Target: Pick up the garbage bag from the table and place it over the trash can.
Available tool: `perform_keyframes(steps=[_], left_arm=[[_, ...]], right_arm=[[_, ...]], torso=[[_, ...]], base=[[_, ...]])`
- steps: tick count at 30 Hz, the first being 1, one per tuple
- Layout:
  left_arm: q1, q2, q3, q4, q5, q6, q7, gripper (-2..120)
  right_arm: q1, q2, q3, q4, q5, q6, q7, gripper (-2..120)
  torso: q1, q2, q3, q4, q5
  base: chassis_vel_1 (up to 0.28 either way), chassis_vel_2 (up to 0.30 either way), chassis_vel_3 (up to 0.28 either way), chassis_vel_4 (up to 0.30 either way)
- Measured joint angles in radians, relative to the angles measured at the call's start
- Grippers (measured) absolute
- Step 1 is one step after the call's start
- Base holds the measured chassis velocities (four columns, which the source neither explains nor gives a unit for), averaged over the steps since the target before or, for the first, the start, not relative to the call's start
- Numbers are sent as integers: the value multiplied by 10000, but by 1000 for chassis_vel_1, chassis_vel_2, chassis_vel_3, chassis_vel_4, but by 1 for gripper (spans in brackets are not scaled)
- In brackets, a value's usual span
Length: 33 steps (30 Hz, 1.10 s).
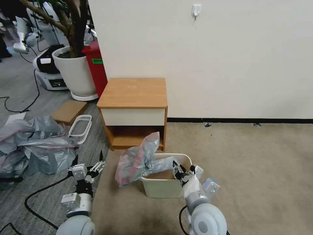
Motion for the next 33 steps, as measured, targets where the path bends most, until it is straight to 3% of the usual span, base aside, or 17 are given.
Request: perform_keyframes(steps=[1, 3, 8, 13, 15, 16, 17, 20, 21, 23, 24, 25, 27, 28, 31, 32, 33], left_arm=[[0, 0, 0, 0, 0, 0, 0, 100], [5, 44, 32, -18, 61, -34, 110, 100], [29, 57, 138, 21, 222, -203, 372, 100], [5, 73, 150, -33, 104, -417, 654, 100], [0, 206, 133, -366, -632, -527, 1199, 100], [3, 342, 163, -760, -1543, -484, 1749, 100], [3, 342, 163, -760, -1543, -484, 1749, 100], [-78, 580, 502, -1839, -4115, 504, 2660, 100], [-78, 580, 502, -1839, -4115, 504, 2660, 100], [-320, 627, 902, -2278, -5406, 1313, 2796, 100], [-573, 636, 1189, -2388, -5932, 2036, 2632, 100], [-573, 636, 1189, -2388, -5932, 2036, 2632, 100], [-1097, 668, 1676, -2140, -5950, 3437, 1903, 100], [-1097, 668, 1676, -2140, -5950, 3437, 1903, 100], [-1853, 764, 2419, -1420, -5342, 4825, 390, 100], [-1853, 764, 2419, -1420, -5342, 4825, 390, 100], [-2085, 796, 2625, -1287, -5270, 5282, -86, 100]], right_arm=[[0, 0, 0, 0, 0, 0, 0, 58], [-116, -137, 203, 278, -608, -46, 36, 72], [-152, -234, 474, 676, -825, -69, 186, 89], [-187, -227, 663, 811, -834, -68, 274, 99], [-229, -214, 733, 881, -830, -47, 286, 100], [-262, -194, 759, 932, -827, -30, 288, 100], [-262, -194, 759, 932, -827, -30, 288, 100], [-329, -111, 781, 999, -841, -1, 289, 100], [-329, -111, 781, 999, -841, -1, 289, 100], [-399, -58, 785, 1044, -871, 14, 289, 100], [-466, -40, 805, 1095, -886, 23, 289, 100], [-466, -40, 805, 1095, -886, 23, 289, 100], [-582, -29, 892, 1200, -894, 29, 288, 100], [-582, -29, 892, 1200, -894, 29, 288, 100], [-744, 3, 1079, 1281, -899, 88, 271, 100], [-744, 3, 1079, 1281, -899, 88, 271, 100], [-814, 15, 1133, 1289, -925, 141, 259, 100]], torso=[[0, 0, 0, 0, 0], [0, 0, 0, 0, 0], [0, 0, 0, 0, -1], [0, 0, 1, 1, -2], [0, 0, 0, 1, -2], [0, 0, 0, 0, -2], [0, 0, 0, 0, -2], [0, 0, 1, 2, 1], [0, 0, 1, 2, 1], [0, 0, 0, 0, 2], [-1, 0, 0, -1, 1], [-1, 0, 0, -1, 1], [0, 0, 0, 0, 1], [0, 0, 0, 0, 1], [0, 0, 1, 0, -2], [0, 0, 1, 0, -2], [0, 0, 1, 0, -3]], base=[[0, 0, 0, 0], [0, 0, 0, 0], [0, 0, 0, 0], [0, 0, 0, 0], [0, 0, 0, 0], [0, 0, 0, 0], [0, 0, 0, 0], [0, 0, 0, 0], [0, 0, 0, 0], [0, 0, 0, 0], [0, 0, 0, 0], [0, 0, 0, 0], [0, 0, 0, 0], [0, 0, 0, 0], [0, 0, 0, 0], [0, 0, 0, 0], [0, 0, 0, 0]])
